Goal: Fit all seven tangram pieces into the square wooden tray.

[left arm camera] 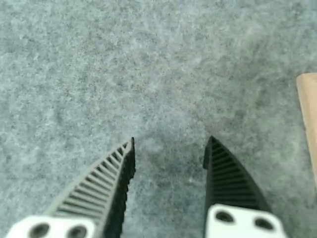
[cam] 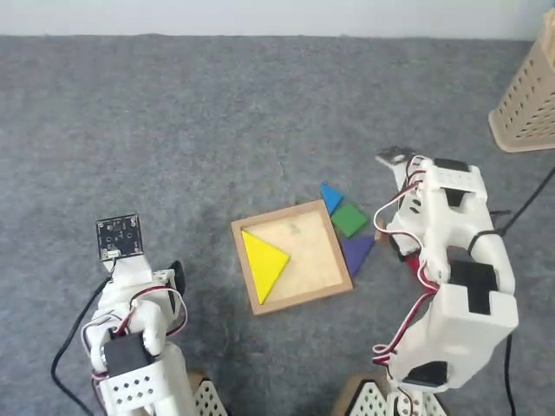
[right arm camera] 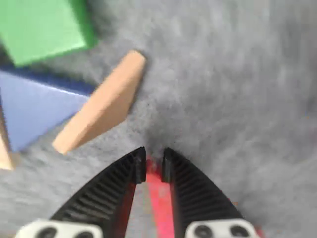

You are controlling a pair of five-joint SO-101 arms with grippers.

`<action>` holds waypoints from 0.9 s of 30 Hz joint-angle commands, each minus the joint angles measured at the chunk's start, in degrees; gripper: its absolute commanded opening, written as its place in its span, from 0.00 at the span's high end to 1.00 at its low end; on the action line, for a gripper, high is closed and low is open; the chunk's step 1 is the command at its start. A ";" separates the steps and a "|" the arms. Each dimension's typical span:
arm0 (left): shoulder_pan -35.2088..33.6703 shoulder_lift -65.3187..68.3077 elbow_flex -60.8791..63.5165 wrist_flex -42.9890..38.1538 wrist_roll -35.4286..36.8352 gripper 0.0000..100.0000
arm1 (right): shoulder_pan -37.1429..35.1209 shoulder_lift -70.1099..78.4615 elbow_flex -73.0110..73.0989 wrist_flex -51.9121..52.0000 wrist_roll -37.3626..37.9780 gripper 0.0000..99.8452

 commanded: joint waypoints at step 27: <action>0.09 -0.88 -0.75 0.26 -0.26 0.78 | 15.78 -35.56 24.97 -0.48 -20.22 0.86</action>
